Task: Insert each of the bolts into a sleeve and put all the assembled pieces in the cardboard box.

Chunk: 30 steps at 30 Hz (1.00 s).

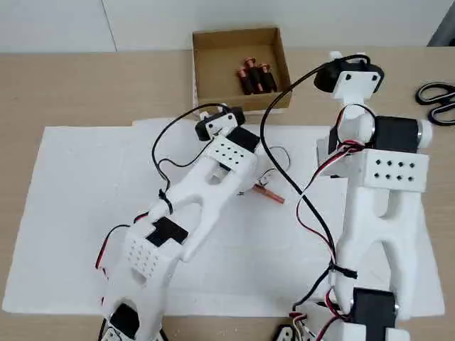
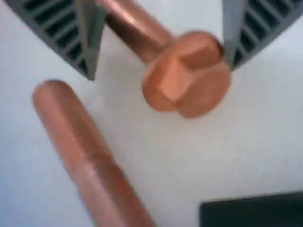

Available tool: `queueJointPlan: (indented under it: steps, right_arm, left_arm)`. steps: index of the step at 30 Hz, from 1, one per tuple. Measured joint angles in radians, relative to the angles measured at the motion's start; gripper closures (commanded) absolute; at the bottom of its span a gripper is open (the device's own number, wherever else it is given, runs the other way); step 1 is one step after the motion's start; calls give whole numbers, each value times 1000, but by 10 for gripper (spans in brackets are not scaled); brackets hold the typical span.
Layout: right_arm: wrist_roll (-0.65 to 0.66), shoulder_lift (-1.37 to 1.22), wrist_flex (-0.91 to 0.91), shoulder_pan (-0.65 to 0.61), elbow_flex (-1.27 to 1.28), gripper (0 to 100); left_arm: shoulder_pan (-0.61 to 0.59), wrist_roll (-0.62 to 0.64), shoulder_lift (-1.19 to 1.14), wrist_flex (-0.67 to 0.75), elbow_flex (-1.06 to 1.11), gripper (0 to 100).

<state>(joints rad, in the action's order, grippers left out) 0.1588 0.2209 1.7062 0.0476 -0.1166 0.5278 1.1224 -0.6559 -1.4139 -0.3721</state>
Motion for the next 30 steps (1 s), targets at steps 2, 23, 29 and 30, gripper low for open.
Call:
queueJointPlan:
  steps: [2, 23, 29, 30]
  right_arm:
    - [0, 0, 0, 0, 0, 995]
    - [0, 0, 0, 0, 0, 995]
    - [0, 0, 0, 0, 0, 995]
    - [0, 0, 0, 0, 0, 995]
  left_arm:
    - [0, 8, -11, 0, -2, 840]
    - [3, 25, -23, -12, -48, 995]
    - [18, -126, -28, -204, -252, 995]
    - [20, -173, -28, -241, -296, 995]
